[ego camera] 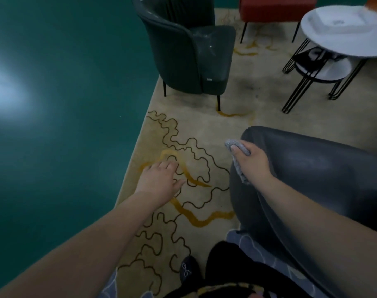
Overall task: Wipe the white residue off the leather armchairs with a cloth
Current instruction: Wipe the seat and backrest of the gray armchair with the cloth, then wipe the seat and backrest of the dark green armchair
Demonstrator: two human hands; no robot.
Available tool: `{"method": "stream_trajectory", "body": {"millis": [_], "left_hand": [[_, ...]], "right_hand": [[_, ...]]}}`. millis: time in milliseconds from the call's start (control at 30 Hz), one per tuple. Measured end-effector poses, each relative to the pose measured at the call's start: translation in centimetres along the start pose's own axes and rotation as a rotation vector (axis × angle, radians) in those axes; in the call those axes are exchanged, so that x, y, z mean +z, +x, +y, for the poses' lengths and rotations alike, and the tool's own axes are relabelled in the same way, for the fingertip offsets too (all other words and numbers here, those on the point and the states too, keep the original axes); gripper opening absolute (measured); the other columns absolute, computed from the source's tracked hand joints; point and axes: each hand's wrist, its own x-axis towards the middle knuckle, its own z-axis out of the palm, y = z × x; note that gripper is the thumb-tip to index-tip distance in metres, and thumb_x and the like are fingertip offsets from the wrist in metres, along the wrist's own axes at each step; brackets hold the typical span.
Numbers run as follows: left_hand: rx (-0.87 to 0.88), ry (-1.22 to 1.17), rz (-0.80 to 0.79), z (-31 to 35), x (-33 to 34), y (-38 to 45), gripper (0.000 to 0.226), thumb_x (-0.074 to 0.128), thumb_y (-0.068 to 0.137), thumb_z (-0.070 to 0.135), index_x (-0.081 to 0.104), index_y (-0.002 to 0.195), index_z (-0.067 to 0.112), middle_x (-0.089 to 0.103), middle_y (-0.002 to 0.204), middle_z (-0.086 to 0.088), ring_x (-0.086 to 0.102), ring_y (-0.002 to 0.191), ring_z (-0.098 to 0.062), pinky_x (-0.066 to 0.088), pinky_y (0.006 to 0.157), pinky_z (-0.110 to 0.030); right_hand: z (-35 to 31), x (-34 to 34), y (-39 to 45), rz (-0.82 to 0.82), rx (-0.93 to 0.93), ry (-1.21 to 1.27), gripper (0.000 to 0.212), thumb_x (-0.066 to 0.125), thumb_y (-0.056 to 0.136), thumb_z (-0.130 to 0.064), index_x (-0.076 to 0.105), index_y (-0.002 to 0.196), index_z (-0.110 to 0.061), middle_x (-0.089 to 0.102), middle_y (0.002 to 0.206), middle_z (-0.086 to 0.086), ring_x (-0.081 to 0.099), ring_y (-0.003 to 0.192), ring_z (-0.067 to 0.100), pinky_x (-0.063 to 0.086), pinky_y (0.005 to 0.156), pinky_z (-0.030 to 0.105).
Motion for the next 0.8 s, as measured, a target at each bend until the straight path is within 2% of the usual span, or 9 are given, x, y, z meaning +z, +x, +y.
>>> {"method": "stream_trajectory", "body": {"millis": [133,200,300,433,567,700,800], "left_hand": [[0.032,0.046,-0.013,-2.5,-0.9,2.3,0.064,0.033,0.093,0.062,0.035,0.144,0.024,0.043,0.146,0.003,0.041,0.132,-0.019,0.033,0.108,-0.04],[0.055,0.069,-0.027,-3.4,-1.3,4.4,0.065,0.032,0.093,0.062,0.033,0.146,0.023,0.04,0.149,0.003,0.035,0.136,-0.019,0.029,0.112,-0.042],[0.082,0.102,-0.054,-4.6,-2.2,8.4,0.068,0.031,0.094,0.062,0.03,0.148,0.022,0.036,0.152,0.002,0.03,0.14,-0.02,0.024,0.115,-0.045],[0.083,0.133,-0.072,-6.2,-3.5,13.7,0.069,0.031,0.093,0.062,0.027,0.149,0.023,0.033,0.153,0.003,0.027,0.141,-0.019,0.018,0.117,-0.044],[0.1,0.148,-0.09,-7.1,-5.7,19.6,0.069,0.031,0.094,0.062,0.025,0.151,0.023,0.029,0.156,0.002,0.023,0.143,-0.019,0.018,0.118,-0.044],[0.101,0.136,-0.094,-7.3,-7.8,24.5,0.071,0.029,0.094,0.061,0.02,0.152,0.021,0.026,0.157,0.002,0.021,0.144,-0.021,0.018,0.118,-0.046],[0.093,0.101,-0.083,-7.6,-8.7,27.4,0.071,0.031,0.094,0.062,0.02,0.152,0.023,0.026,0.157,0.003,0.021,0.144,-0.019,0.018,0.118,-0.044]], "right_hand": [[-1.3,1.8,1.7,0.002,0.017,-0.032,0.028,0.056,0.092,-0.04,0.06,0.077,-0.063,0.065,0.064,-0.022,0.058,0.057,-0.011,0.04,0.045,0.002],[-1.8,2.4,3.4,0.019,0.041,-0.048,0.026,0.057,0.091,-0.04,0.06,0.076,-0.06,0.065,0.062,-0.016,0.058,0.055,-0.011,0.039,0.043,0.003],[-1.8,3.3,7.1,0.017,0.039,-0.054,0.017,0.056,0.092,-0.041,0.063,0.082,-0.055,0.066,0.06,-0.006,0.057,0.05,-0.003,0.039,0.041,0.007],[-2.6,4.4,13.2,-0.001,0.031,-0.114,0.014,0.053,0.093,-0.042,0.066,0.1,-0.042,0.064,0.06,-0.012,0.06,0.058,-0.002,0.042,0.05,0.011],[-3.7,5.0,18.4,-0.007,0.047,-0.111,0.014,0.052,0.094,-0.041,0.064,0.102,-0.042,0.06,0.051,-0.007,0.056,0.043,0.004,0.042,0.038,0.018],[-4.4,4.6,22.9,0.013,0.084,-0.129,0.024,0.052,0.093,-0.046,0.065,0.111,-0.037,0.067,0.066,-0.007,0.06,0.054,0.001,0.043,0.043,0.012],[-4.4,4.0,25.6,0.018,0.132,-0.11,0.026,0.051,0.092,-0.049,0.064,0.111,-0.038,0.066,0.065,-0.005,0.062,0.055,0.009,0.046,0.047,0.021]]}}
